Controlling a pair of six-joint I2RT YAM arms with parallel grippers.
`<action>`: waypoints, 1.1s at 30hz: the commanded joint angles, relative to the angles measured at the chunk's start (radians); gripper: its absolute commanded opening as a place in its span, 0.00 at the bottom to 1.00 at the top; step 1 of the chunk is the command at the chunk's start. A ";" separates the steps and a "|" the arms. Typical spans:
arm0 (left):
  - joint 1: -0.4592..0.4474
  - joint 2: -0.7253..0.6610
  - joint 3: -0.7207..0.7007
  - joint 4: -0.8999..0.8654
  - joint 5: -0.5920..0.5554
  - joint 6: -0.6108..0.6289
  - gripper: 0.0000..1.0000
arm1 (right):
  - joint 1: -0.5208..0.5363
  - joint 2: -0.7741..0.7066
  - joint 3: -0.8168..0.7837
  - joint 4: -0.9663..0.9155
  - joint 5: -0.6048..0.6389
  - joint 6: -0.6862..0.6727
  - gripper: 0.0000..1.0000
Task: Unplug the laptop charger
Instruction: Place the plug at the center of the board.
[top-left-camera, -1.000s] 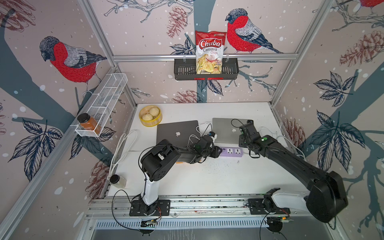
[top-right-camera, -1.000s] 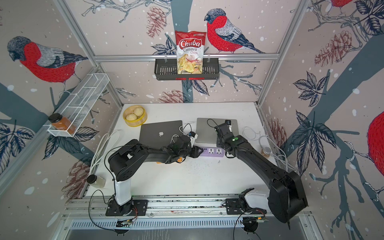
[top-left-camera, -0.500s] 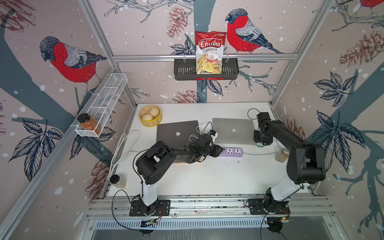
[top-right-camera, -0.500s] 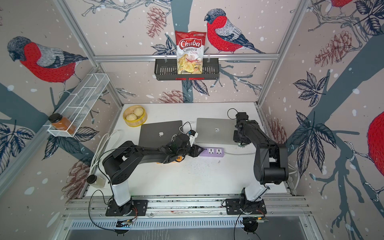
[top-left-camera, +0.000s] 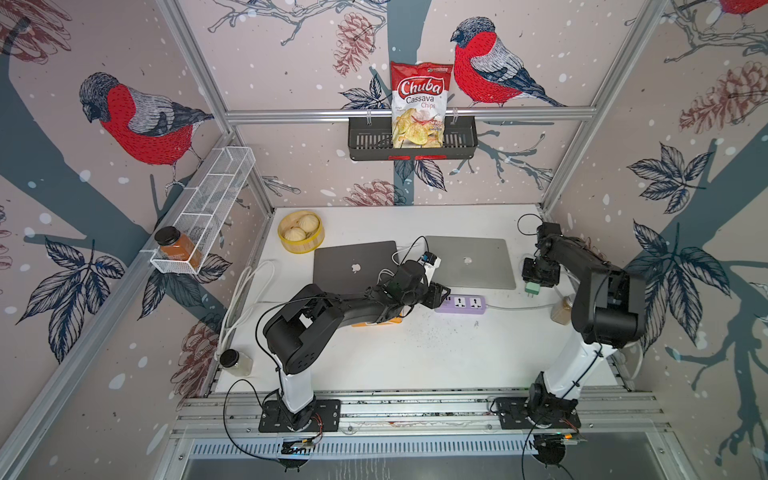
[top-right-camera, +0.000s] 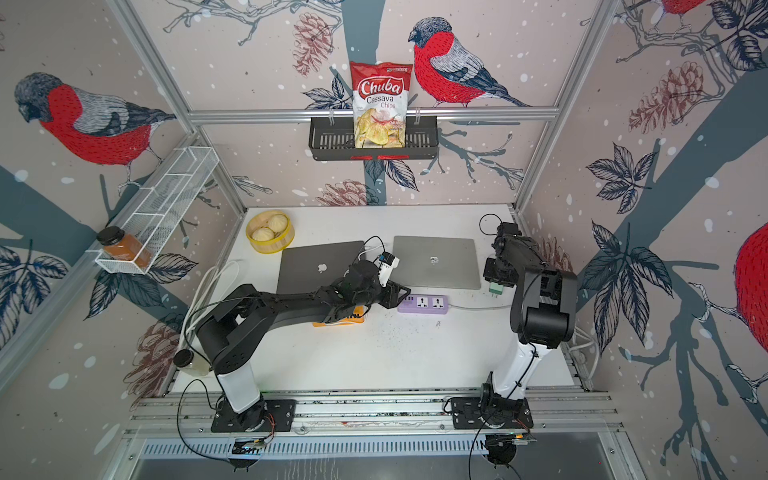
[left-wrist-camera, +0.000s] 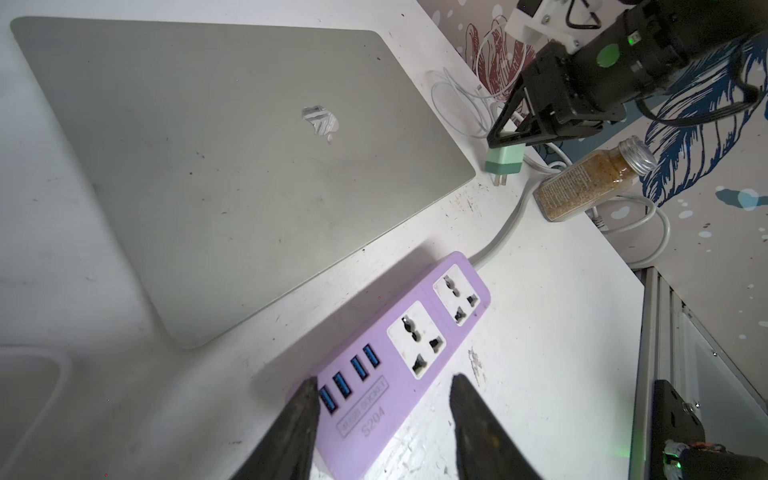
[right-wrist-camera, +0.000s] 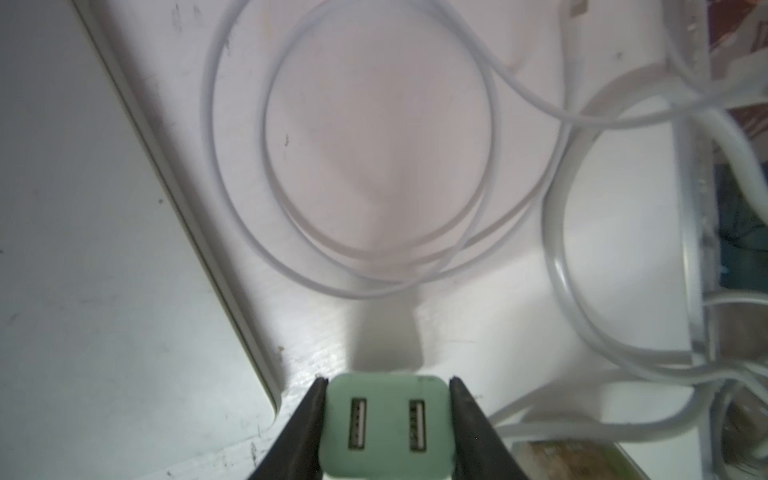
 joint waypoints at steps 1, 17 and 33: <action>0.004 -0.029 0.007 -0.004 0.009 0.046 0.53 | -0.016 0.027 0.008 -0.009 -0.028 -0.013 0.34; 0.002 -0.096 -0.023 -0.019 -0.030 0.055 0.54 | -0.030 0.063 0.018 0.039 -0.004 -0.035 0.50; -0.003 -0.169 -0.060 -0.026 -0.061 0.060 0.54 | 0.107 -0.139 0.025 0.066 0.068 -0.036 0.59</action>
